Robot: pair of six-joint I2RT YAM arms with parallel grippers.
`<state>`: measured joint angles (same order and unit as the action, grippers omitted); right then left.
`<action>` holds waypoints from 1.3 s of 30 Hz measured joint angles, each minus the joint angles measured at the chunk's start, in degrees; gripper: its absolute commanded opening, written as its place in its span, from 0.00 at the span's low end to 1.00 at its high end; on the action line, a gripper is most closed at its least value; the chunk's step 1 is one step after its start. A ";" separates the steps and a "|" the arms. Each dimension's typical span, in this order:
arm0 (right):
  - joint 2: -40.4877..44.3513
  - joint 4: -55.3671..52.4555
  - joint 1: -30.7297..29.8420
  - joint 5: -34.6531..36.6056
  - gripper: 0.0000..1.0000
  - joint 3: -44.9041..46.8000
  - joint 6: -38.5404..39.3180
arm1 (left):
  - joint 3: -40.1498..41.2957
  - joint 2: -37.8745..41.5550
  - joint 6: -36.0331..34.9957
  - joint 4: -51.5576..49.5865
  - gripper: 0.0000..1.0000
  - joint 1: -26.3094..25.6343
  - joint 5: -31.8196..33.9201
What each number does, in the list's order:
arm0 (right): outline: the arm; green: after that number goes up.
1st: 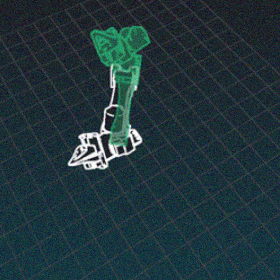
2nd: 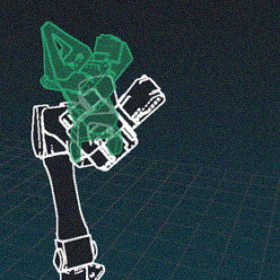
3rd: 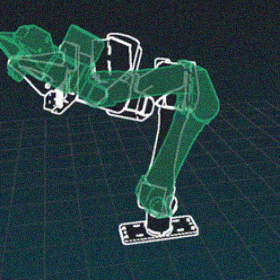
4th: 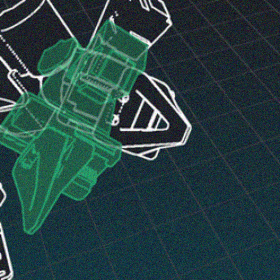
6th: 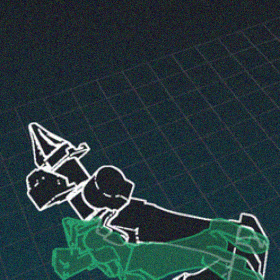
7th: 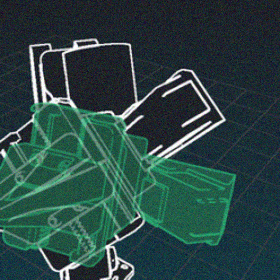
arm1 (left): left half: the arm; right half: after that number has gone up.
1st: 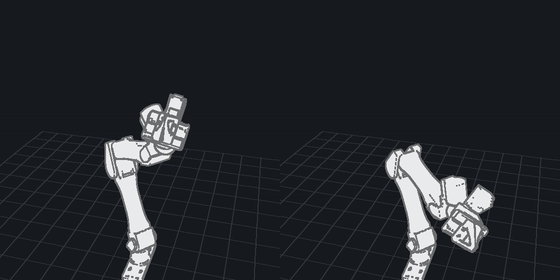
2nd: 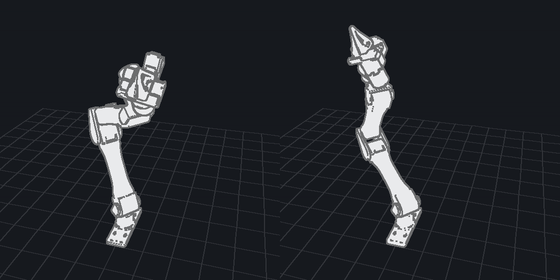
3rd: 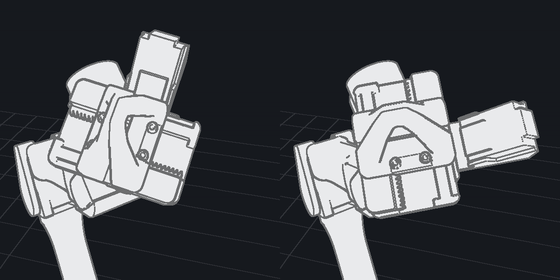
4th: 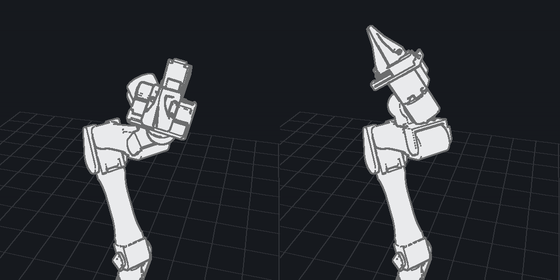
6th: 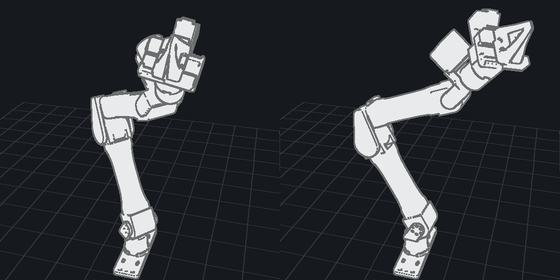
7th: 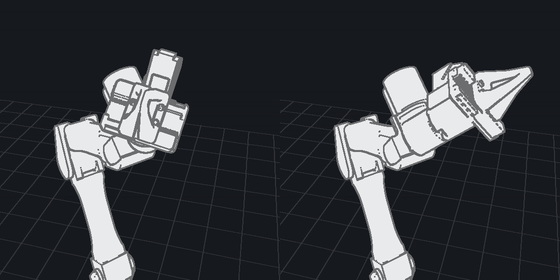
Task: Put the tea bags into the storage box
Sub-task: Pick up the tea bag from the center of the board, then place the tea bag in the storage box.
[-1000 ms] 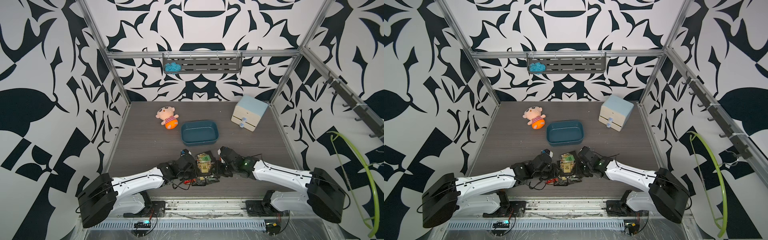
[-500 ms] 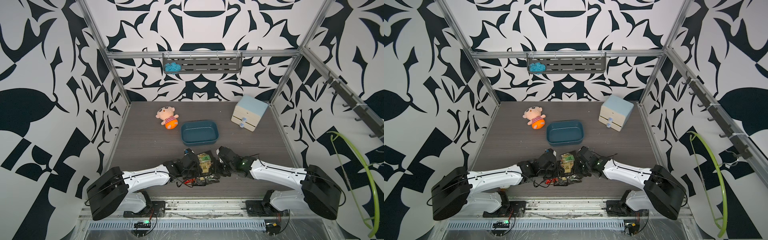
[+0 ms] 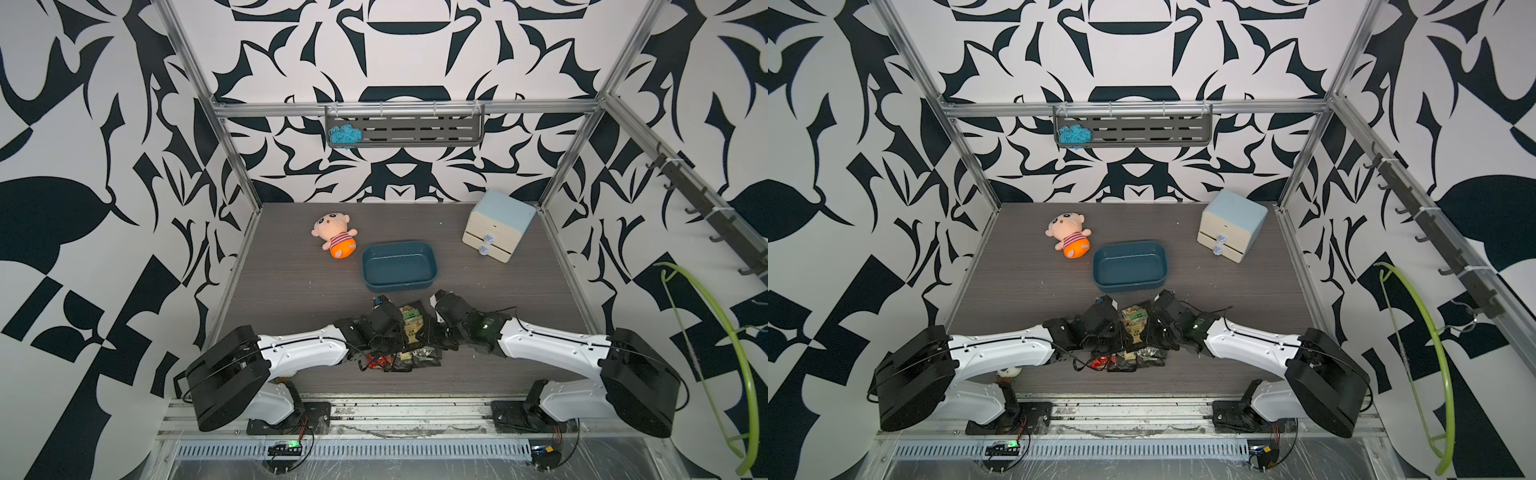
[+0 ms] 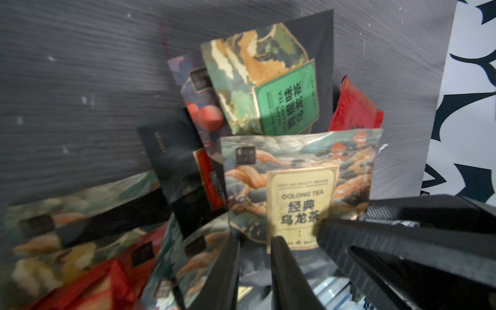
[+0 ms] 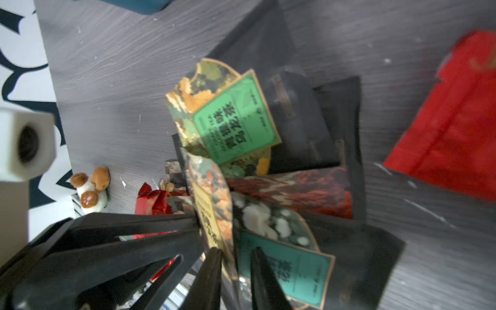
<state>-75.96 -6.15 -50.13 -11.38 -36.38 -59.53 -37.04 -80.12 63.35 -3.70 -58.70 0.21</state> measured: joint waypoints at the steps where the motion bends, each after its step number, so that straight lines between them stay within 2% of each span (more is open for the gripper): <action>1: -0.02 0.26 0.00 -0.07 0.07 -0.07 -0.02 | -0.26 -0.26 -0.11 -0.04 0.26 0.00 0.00; 4: -0.02 0.37 0.00 -0.13 0.00 -0.15 0.13 | -1.14 -0.63 -0.17 -0.42 0.26 0.00 0.07; 11: 0.79 -1.84 0.00 1.49 0.00 -0.37 1.22 | -2.91 0.61 -1.03 -4.90 0.29 0.00 3.43; 18: 7.78 -8.41 0.00 5.79 0.00 -3.45 4.70 | -7.23 7.69 -3.08 -11.98 0.34 -0.09 10.54; 23: 13.20 -17.31 0.00 12.72 0.00 -8.17 8.79 | -7.54 14.16 -3.32 -16.48 0.46 -0.09 15.82; 25: 14.71 -21.77 0.00 16.94 0.00 -10.75 10.95 | -7.67 16.72 -3.34 -18.67 0.54 -0.09 18.27; 31: 16.17 -31.71 0.66 28.30 0.00 -17.59 17.25 | -7.74 24.68 -3.32 -25.70 0.66 -0.09 25.92; 35: 14.99 -35.01 3.85 31.85 0.00 -22.43 21.51 | -7.50 30.05 -3.13 -29.09 0.70 0.22 31.21; 39: 11.32 -34.18 12.46 27.76 0.00 -27.65 24.79 | -6.03 34.01 -2.84 -30.97 0.71 2.16 34.25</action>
<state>-64.64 -40.34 -37.67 16.38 -64.03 -34.74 -43.07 -46.11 60.51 -34.68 -56.53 34.46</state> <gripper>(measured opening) 0.037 0.706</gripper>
